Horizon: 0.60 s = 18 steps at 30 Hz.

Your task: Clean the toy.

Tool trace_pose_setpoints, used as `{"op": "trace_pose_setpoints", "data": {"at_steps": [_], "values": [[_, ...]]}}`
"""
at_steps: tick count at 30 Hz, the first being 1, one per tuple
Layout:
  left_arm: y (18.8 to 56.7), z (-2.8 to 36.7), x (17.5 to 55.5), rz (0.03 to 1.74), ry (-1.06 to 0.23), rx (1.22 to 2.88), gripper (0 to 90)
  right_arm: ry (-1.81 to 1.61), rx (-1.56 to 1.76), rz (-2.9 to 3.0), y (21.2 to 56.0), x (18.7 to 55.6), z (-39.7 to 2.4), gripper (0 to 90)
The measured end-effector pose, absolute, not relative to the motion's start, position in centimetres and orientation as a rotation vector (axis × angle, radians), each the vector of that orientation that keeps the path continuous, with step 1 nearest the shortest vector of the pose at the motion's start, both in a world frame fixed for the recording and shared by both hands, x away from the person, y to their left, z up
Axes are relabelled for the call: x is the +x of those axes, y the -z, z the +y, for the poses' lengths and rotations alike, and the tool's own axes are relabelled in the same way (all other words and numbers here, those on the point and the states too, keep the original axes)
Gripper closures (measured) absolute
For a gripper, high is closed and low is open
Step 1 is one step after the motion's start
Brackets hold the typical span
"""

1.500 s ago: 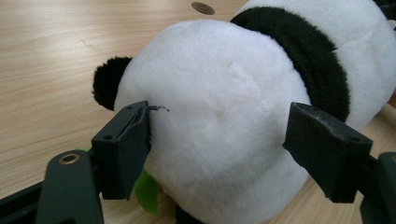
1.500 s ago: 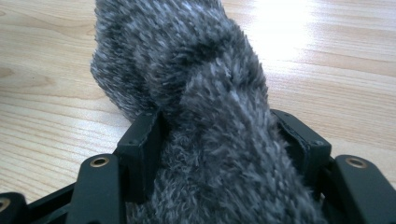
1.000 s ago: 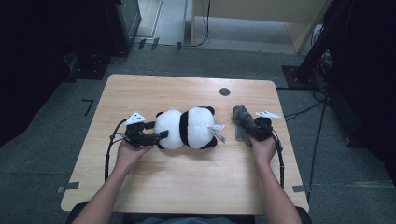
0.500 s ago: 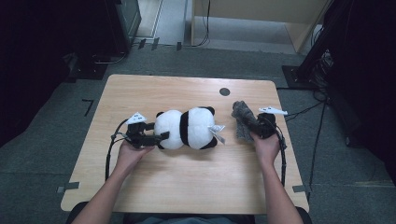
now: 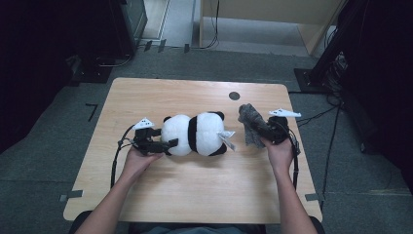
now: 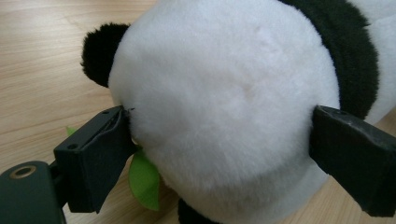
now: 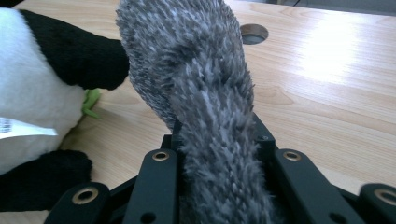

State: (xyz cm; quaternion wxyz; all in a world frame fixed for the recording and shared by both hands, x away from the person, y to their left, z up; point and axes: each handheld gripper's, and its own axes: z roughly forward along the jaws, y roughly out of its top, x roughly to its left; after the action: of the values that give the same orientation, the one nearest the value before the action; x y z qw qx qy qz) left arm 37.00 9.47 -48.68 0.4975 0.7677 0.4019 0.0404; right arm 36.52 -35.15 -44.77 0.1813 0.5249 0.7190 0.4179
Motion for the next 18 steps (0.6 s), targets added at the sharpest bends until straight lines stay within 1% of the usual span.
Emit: {"op": "trace_pose_setpoints", "data": {"at_steps": [8, 12, 15, 18], "values": [[48.8, 9.4, 37.0, 0.945, -0.123, 1.876, 8.1, -1.204, 1.463, 2.048, 44.0, 36.5, -34.2, 72.0], [48.5, 9.3, 36.7, 0.933, -0.159, 1.892, 18.2, -1.212, 1.444, 2.069, 43.6, 36.6, -33.7, 71.8], [48.2, 9.2, 36.4, 0.931, -0.168, 1.904, 30.2, -1.220, 1.432, 2.086, 43.2, 36.6, -33.4, 71.0], [48.1, 9.2, 36.4, 0.950, -0.149, 1.901, 34.9, -1.199, 1.386, 2.122, 42.7, 36.7, -33.1, 71.0]]}}
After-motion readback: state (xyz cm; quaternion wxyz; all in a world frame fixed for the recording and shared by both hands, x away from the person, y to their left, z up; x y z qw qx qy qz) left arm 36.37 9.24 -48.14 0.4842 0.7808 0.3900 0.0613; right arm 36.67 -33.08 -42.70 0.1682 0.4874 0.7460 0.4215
